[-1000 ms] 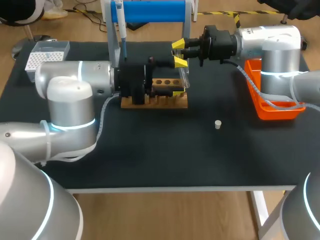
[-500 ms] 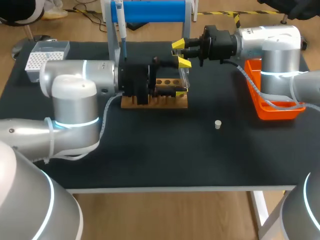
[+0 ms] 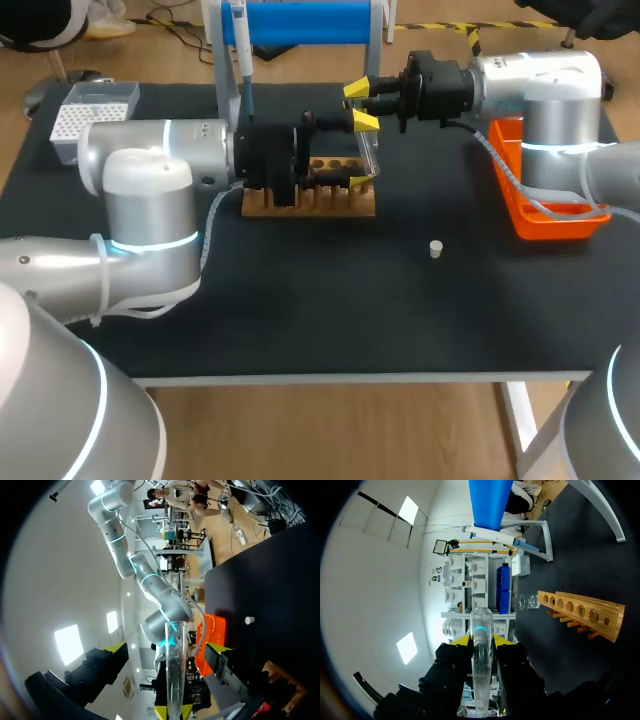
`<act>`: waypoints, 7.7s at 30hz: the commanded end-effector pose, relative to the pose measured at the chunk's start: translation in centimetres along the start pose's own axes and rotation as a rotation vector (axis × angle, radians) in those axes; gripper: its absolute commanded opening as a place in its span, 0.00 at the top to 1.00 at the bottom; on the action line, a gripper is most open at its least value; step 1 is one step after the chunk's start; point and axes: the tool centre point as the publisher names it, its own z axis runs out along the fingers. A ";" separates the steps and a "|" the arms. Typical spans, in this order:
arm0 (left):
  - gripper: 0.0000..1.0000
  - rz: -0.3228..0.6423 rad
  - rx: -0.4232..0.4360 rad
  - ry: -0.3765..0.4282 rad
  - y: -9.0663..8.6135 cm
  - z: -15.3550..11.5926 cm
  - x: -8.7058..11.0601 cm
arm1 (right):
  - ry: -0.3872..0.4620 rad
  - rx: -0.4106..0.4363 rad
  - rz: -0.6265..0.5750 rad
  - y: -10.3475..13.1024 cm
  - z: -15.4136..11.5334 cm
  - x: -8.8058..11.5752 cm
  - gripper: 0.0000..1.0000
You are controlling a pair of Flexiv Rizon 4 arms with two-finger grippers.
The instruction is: Invert the test tube, pick up the pipette, mount the tip to pipette, aspirate from beaker and dispense into the tube, eject the tip, return the pipette, and cap with the stopper.
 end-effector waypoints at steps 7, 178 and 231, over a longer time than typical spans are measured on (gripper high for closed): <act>0.00 0.002 0.013 0.000 0.8 0.5 0.3 | -0.004 0.001 0.001 0.0 0.0 0.1 1.00; 1.00 -0.014 0.023 0.021 1.4 0.2 0.8 | -0.801 0.075 -1.262 -4.1 -5.2 -13.8 0.00; 1.00 -0.834 -0.039 0.016 8.0 -0.7 -1.3 | -0.794 0.085 -1.262 -4.1 -5.2 -13.9 0.00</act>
